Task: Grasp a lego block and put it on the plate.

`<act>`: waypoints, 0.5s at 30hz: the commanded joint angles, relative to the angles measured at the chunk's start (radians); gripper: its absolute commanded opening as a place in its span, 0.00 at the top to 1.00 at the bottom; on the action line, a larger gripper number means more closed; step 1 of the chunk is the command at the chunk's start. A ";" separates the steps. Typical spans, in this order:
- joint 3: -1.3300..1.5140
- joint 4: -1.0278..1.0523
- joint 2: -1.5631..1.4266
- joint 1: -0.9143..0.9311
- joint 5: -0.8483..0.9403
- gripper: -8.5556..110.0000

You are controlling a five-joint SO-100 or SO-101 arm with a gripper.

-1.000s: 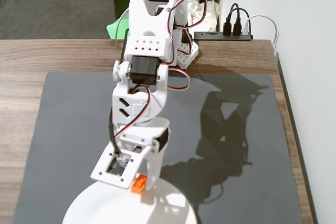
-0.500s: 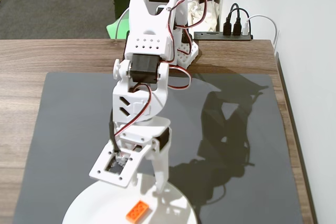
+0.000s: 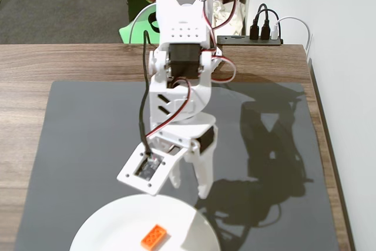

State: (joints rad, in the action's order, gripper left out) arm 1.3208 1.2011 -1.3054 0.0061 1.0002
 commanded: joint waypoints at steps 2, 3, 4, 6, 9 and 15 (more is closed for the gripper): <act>-0.051 0.038 -0.084 -0.009 -0.118 0.75; -0.055 0.055 -0.087 -0.015 -0.150 0.75; -0.058 0.071 -0.092 -0.020 -0.187 0.75; -0.061 0.107 -0.098 -0.031 -0.256 0.75; -0.061 0.158 -0.110 -0.041 -0.351 0.75; -0.060 0.225 -0.138 -0.040 -0.535 0.75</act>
State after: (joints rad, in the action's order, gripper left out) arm 1.3039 1.4051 -1.3867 -0.0245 0.5200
